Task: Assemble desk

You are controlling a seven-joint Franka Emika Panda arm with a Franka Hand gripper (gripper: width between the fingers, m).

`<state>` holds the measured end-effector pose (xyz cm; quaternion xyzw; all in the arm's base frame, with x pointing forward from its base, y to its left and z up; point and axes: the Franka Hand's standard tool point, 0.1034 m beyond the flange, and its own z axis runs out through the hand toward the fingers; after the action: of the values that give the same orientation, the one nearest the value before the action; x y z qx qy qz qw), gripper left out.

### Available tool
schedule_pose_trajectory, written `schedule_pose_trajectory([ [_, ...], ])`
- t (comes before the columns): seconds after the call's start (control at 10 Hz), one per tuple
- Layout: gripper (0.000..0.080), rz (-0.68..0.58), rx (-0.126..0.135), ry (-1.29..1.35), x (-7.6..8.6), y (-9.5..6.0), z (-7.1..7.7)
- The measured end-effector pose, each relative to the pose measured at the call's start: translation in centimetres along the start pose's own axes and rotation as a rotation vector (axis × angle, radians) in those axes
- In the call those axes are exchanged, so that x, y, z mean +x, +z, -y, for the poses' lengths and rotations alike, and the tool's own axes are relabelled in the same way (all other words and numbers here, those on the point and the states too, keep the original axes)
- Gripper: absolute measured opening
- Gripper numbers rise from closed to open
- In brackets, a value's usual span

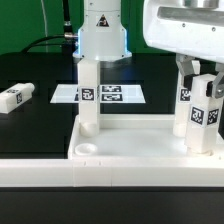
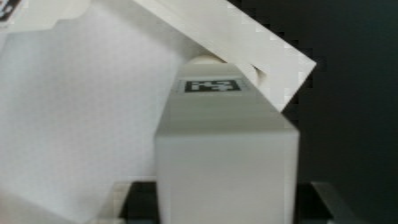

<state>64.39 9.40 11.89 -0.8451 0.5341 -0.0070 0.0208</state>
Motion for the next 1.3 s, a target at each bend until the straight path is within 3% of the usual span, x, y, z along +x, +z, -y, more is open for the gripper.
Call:
schedule_pose_trajectory([
  [0.4,0.0291,0.001,-0.001,0.159,-0.04,0.04,-0.03],
  [0.5,0.047,0.0,-0.002,0.137,-0.07,0.04,-0.02],
  [0.6,0.0587,0.0,-0.003,0.026,-0.19,0.04,-0.01],
  [0.7,0.0587,0.001,-0.002,-0.002,-0.29,0.02,0.03],
  [0.8,0.0639,0.0,-0.001,-0.078,-0.41,-0.01,0.1],
  [1.3,0.0648,-0.004,0.001,-0.522,-0.45,0.06,0.17],
])
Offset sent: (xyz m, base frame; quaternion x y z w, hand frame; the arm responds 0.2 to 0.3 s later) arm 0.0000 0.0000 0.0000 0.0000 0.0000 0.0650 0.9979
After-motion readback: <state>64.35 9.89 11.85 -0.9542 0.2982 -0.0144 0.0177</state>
